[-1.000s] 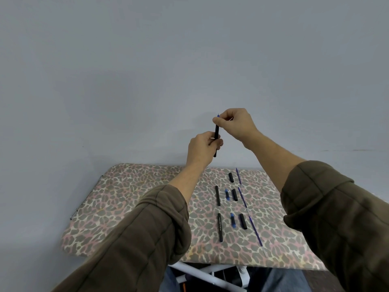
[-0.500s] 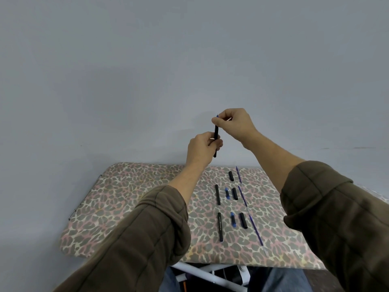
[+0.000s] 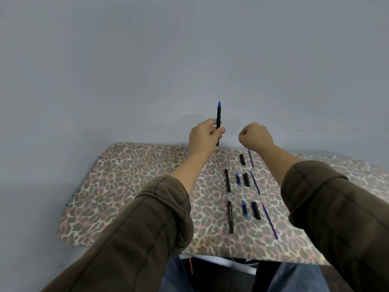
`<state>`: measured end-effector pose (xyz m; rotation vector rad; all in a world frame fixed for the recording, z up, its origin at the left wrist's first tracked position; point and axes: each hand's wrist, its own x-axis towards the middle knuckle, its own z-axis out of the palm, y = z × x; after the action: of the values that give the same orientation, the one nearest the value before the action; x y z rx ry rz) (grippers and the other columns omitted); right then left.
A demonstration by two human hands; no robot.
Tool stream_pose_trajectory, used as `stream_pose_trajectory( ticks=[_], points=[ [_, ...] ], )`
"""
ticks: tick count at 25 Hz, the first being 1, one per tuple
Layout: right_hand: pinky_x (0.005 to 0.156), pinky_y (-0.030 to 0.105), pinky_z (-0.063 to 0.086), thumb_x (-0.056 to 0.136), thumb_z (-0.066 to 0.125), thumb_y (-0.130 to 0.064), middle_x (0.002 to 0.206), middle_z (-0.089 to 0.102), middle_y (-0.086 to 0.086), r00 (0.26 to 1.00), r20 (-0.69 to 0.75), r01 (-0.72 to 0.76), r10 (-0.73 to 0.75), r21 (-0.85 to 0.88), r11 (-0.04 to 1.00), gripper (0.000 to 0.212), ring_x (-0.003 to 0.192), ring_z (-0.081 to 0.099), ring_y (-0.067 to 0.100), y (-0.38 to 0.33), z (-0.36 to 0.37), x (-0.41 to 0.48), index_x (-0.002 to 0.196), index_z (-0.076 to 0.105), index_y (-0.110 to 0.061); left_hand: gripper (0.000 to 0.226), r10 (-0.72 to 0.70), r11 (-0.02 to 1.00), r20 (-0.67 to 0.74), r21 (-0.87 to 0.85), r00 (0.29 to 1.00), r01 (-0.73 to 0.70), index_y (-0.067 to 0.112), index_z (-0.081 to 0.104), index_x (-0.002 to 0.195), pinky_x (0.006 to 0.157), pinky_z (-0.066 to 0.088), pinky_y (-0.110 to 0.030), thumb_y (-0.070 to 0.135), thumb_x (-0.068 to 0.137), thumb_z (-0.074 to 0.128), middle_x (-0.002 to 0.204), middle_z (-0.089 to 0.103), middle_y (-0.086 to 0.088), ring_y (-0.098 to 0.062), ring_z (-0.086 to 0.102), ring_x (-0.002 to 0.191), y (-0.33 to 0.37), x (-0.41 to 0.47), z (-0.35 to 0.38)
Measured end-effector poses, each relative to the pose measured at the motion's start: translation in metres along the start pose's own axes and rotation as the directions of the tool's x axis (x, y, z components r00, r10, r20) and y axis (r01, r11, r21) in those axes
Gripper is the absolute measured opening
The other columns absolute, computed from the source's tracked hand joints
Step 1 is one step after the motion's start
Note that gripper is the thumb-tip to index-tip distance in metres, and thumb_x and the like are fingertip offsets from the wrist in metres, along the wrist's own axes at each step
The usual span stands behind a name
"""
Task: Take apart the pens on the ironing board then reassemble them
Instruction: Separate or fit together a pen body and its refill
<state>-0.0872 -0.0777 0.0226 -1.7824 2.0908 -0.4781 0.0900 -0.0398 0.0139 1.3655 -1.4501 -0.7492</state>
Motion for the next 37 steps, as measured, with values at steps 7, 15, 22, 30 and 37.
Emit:
stream_pose_trajectory(
  ticks=[7, 15, 22, 30, 37],
  points=[
    [0.067, 0.037, 0.060, 0.094, 0.055, -0.002, 0.087, 0.067, 0.010, 0.993, 0.106, -0.025, 0.060, -0.300, 0.954, 0.015, 0.073, 0.064, 0.029, 0.025, 0.051, 0.014, 0.096, 0.069, -0.006, 0.022, -0.039, 0.999, 0.030, 0.033, 0.999, 0.038, 0.021, 0.073, 0.114, 0.070, 0.059, -0.024, 0.026, 0.092, 0.073, 0.079, 0.077, 0.010, -0.004, 0.073, 0.068, -0.026, 0.012, 0.010],
    [0.063, 0.035, 0.046, 0.096, 0.056, -0.002, 0.074, 0.048, 0.006, 0.996, 0.083, 0.014, 0.026, -0.442, 0.897, 0.024, 0.075, 0.057, 0.028, 0.029, 0.082, 0.016, 0.077, 0.045, -0.011, 0.021, -0.060, 0.998, 0.057, 0.020, 0.997, 0.059, 0.021, 0.072, 0.113, 0.076, 0.064, -0.037, 0.025, 0.092, 0.074, 0.078, 0.078, 0.008, -0.006, 0.074, 0.070, -0.043, 0.009, 0.020],
    [0.065, 0.034, 0.042, 0.102, 0.057, -0.015, 0.097, 0.064, 0.015, 0.998, 0.033, 0.060, -0.055, -0.177, 0.982, 0.015, 0.079, 0.057, 0.030, 0.002, 0.048, 0.022, 0.091, 0.057, -0.005, 0.024, -0.049, 0.999, 0.072, 0.015, 0.996, 0.048, 0.023, 0.071, 0.117, 0.071, 0.063, -0.031, 0.025, 0.093, 0.075, 0.078, 0.078, 0.008, -0.006, 0.074, 0.068, -0.025, 0.009, 0.008],
    [0.060, 0.029, 0.060, 0.104, 0.057, -0.024, 0.099, 0.076, 0.006, 0.976, -0.129, 0.212, -0.178, 0.762, 0.611, 0.017, 0.083, 0.074, 0.017, -0.069, -0.048, -0.011, 0.114, 0.064, -0.012, 0.067, 0.022, 1.000, 0.082, 0.019, 0.996, -0.024, 0.038, 0.043, 0.152, 0.060, 0.051, -0.007, 0.019, 0.094, 0.071, 0.077, 0.078, 0.007, -0.004, 0.074, 0.073, 0.006, -0.004, -0.007],
    [0.057, 0.029, 0.056, 0.104, 0.058, -0.026, 0.097, 0.078, 0.002, 0.946, -0.141, 0.310, -0.292, 0.659, 0.685, 0.017, 0.083, 0.076, 0.015, -0.079, -0.083, -0.044, 0.118, 0.062, -0.017, 0.064, 0.042, 0.998, 0.109, 0.036, 0.993, -0.046, 0.041, 0.047, 0.149, 0.071, 0.060, -0.027, 0.020, 0.093, 0.071, 0.077, 0.078, 0.008, -0.003, 0.073, 0.072, 0.030, -0.021, -0.016]
  ],
)
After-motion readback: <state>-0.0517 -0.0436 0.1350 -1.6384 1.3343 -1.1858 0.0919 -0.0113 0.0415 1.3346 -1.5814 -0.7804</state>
